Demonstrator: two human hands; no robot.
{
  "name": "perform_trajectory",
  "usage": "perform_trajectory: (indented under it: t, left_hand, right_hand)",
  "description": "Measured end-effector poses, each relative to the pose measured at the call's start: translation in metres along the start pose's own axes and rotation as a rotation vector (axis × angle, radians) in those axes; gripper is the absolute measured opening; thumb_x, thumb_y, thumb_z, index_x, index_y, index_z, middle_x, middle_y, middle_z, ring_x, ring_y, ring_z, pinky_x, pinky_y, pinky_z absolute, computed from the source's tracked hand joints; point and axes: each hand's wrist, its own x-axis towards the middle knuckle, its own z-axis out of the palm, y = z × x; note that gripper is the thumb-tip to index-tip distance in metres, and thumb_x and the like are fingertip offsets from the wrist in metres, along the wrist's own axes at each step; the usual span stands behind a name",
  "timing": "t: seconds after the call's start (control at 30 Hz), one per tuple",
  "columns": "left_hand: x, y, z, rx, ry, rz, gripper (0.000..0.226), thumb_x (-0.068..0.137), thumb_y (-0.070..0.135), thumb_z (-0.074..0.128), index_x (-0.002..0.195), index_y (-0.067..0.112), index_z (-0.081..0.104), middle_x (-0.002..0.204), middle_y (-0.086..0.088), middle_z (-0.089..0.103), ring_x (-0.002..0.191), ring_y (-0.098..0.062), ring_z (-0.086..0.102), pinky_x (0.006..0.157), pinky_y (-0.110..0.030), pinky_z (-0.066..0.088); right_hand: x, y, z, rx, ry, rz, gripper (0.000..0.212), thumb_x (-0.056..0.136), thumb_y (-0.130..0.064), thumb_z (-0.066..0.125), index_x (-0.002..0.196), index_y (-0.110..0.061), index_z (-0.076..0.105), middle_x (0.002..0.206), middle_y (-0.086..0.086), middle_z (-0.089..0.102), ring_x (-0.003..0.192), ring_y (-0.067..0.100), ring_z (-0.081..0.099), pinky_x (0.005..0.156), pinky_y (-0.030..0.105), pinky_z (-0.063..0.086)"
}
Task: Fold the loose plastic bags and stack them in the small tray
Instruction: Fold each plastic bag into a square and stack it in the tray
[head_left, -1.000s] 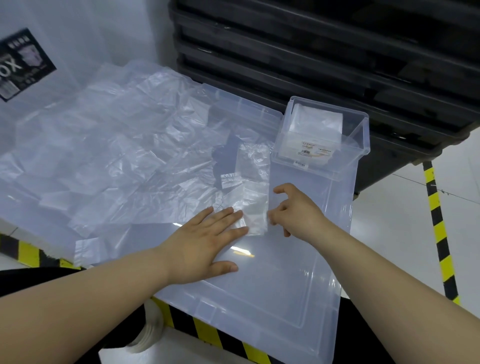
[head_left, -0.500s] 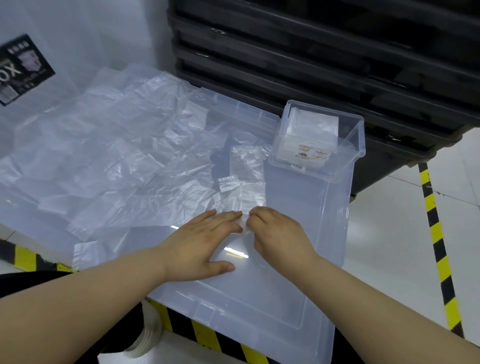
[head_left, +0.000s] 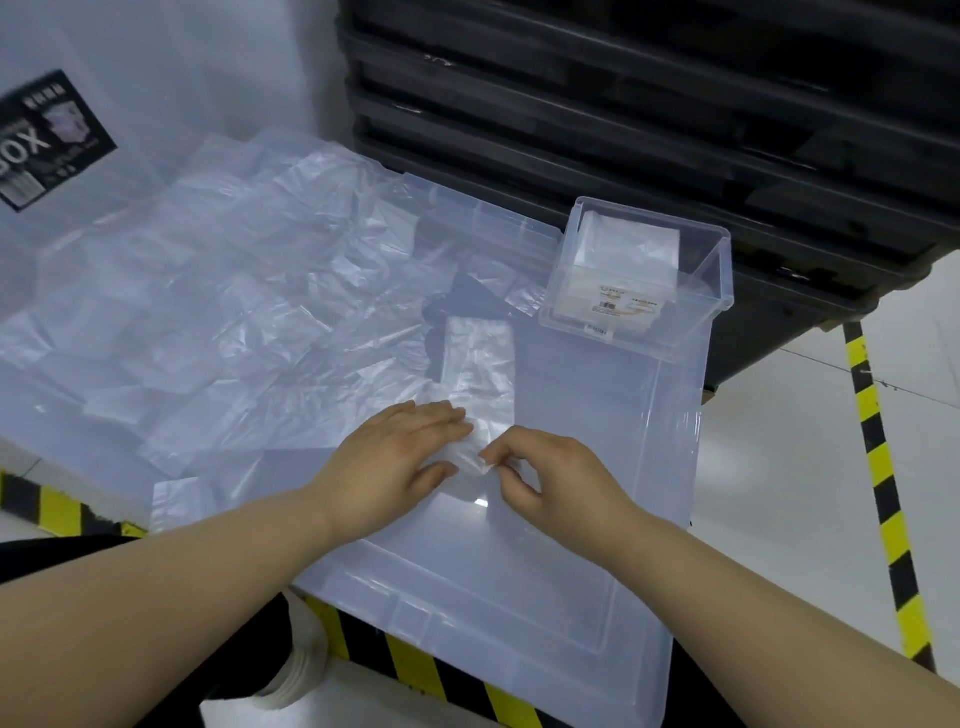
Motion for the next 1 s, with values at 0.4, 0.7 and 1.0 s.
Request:
perform_trajectory:
  t: [0.4, 0.7, 1.0]
  left_hand:
    - [0.013, 0.014, -0.023, -0.463, -0.162, -0.468, 0.035, 0.090, 0.044, 0.047, 0.095, 0.017, 0.069, 0.092, -0.001, 0.068, 0.087, -0.017, 0.059, 0.083, -0.031, 0.044]
    - [0.028, 0.022, -0.028, -0.742, -0.126, -0.753, 0.037, 0.095, 0.017, 0.046, 0.061, 0.005, 0.043, 0.064, -0.005, 0.042, 0.057, -0.013, 0.046, 0.051, -0.011, 0.043]
    - [0.033, 0.023, -0.031, -1.125, 0.023, -1.053, 0.025, 0.090, 0.014, 0.057, 0.113, 0.016, 0.047, 0.080, -0.003, 0.055, 0.066, -0.013, 0.053, 0.042, -0.019, 0.049]
  right_hand:
    - [0.002, -0.006, -0.020, 0.011, -0.145, 0.135, 0.048, 0.082, -0.026, 0.068, 0.124, -0.017, 0.047, 0.103, -0.014, 0.046, 0.093, 0.000, 0.041, 0.071, 0.008, 0.031]
    - [0.029, -0.002, -0.005, 0.278, 0.077, 0.402, 0.016, 0.088, -0.013, 0.054, 0.075, -0.005, 0.053, 0.072, 0.005, 0.053, 0.069, 0.019, 0.047, 0.063, 0.027, 0.035]
    - [0.049, 0.000, -0.005, 0.242, 0.052, 0.581, 0.032, 0.092, -0.019, 0.047, 0.060, -0.016, 0.044, 0.069, 0.006, 0.057, 0.073, 0.026, 0.057, 0.067, 0.027, 0.039]
